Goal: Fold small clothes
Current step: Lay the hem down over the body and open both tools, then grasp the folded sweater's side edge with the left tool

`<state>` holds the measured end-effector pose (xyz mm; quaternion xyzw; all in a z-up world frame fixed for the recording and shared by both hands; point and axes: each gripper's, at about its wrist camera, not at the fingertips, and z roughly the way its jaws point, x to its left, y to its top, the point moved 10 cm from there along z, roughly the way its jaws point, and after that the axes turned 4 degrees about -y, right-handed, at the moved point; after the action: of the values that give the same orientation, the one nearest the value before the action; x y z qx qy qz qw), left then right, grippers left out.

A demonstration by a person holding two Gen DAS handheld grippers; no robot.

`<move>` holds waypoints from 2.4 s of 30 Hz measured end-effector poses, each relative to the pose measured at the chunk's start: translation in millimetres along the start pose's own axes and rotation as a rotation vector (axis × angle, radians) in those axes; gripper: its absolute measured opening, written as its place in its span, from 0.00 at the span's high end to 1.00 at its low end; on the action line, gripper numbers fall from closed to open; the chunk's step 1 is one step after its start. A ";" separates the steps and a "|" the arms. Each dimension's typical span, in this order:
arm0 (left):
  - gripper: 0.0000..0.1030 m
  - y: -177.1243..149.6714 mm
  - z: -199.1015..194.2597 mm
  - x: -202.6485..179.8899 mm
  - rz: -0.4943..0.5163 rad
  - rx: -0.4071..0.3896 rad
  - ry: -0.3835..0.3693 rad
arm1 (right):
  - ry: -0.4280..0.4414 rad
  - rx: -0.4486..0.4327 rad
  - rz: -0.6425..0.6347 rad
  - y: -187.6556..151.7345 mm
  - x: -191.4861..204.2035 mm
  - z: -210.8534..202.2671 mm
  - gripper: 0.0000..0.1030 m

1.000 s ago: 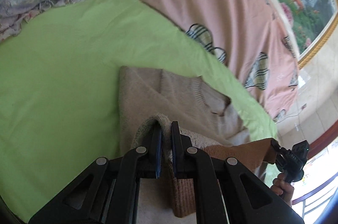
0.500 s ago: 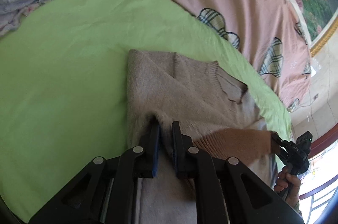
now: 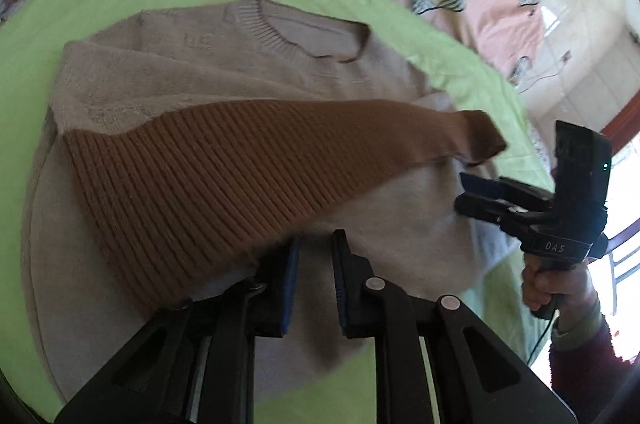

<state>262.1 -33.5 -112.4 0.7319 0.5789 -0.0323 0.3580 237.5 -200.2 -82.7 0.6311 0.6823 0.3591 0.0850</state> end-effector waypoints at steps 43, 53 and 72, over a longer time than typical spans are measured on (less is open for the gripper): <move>0.53 -109.9 -76.7 26.0 -0.350 -0.186 -0.050 | -0.005 -0.236 0.432 -68.8 -7.6 -64.7 0.49; 0.28 -106.7 -74.4 43.8 -0.501 -0.256 -0.059 | 0.037 -0.247 0.404 -66.8 16.4 -71.8 0.48; 0.93 -69.1 -102.9 90.6 -0.505 -0.348 0.117 | 0.070 -0.224 0.380 -59.5 28.2 -70.0 0.48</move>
<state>193.8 104.1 -111.6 0.4934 0.7588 0.0214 0.4247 144.7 -197.7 -57.8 0.7220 0.5096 0.4639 0.0616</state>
